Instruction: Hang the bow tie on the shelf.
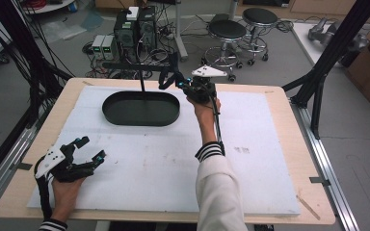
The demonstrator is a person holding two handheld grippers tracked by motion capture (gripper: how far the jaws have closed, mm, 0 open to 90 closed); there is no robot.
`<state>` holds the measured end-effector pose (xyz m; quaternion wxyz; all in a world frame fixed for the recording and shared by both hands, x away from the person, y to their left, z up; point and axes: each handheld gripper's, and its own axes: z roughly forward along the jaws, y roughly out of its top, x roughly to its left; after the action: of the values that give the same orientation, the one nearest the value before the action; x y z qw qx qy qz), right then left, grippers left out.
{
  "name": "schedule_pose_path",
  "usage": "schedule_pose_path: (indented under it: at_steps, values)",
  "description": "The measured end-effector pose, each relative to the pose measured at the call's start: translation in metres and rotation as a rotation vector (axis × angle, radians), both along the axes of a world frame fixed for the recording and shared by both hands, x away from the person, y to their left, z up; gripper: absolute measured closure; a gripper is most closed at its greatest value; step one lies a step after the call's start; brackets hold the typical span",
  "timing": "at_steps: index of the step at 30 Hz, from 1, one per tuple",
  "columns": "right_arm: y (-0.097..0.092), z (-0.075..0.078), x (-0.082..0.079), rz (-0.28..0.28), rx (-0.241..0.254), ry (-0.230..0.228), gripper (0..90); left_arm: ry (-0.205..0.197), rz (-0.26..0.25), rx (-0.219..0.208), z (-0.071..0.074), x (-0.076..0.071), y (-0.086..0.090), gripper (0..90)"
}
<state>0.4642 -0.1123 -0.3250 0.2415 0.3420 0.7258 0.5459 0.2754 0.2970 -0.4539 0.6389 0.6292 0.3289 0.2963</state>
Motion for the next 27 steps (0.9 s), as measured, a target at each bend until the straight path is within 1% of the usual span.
schedule_pose_path:
  at_steps: [1,4,7,9,10,11,13,17,20,21,22,23,24,27]
  values:
    - [0.000,-0.001,0.001,-0.006,-0.008,0.000,85.3,0.000,0.000,0.001,0.000,0.000,0.000,15.4]
    - [0.000,-0.003,0.002,-0.022,-0.007,0.008,85.3,-0.001,0.001,0.002,0.000,0.000,-0.001,15.4]
    - [0.002,-0.006,0.004,-0.037,-0.026,0.018,85.0,-0.001,0.001,0.001,0.000,0.000,-0.001,15.4]
    - [0.003,-0.007,0.004,-0.042,-0.030,0.024,85.0,-0.003,0.001,0.000,0.000,0.000,-0.001,15.4]
    - [0.004,-0.009,0.005,-0.058,-0.035,0.024,84.9,-0.003,0.001,0.001,0.000,0.000,-0.001,15.4]
    - [0.004,-0.009,0.005,-0.058,-0.035,0.024,84.9,-0.003,0.000,0.000,0.000,0.000,-0.001,15.4]
    - [0.006,-0.011,0.006,-0.078,-0.043,0.023,84.9,-0.004,0.000,0.001,0.000,0.000,-0.001,15.4]
    - [0.004,-0.013,0.007,-0.104,-0.061,0.035,84.8,-0.003,0.000,-0.003,0.000,-0.001,-0.001,15.4]
    - [0.002,-0.013,0.006,-0.113,-0.059,0.043,84.6,-0.005,0.000,-0.002,0.000,-0.001,-0.001,15.4]
    - [0.002,-0.013,0.007,-0.118,-0.068,0.043,84.3,-0.004,-0.001,-0.001,0.000,-0.001,-0.001,15.4]
    - [0.001,-0.015,0.007,-0.126,-0.076,0.057,83.7,-0.003,0.000,-0.004,0.000,-0.001,-0.001,15.4]
    - [0.001,-0.015,0.007,-0.126,-0.076,0.057,83.7,-0.003,0.000,-0.004,0.000,-0.001,-0.001,15.4]
    - [0.000,-0.017,0.008,-0.140,-0.093,0.064,83.0,-0.004,0.000,-0.005,0.000,-0.001,-0.001,15.4]
    - [0.000,-0.021,0.008,-0.142,-0.085,0.071,82.6,-0.003,0.000,-0.004,0.000,-0.001,-0.001,15.4]
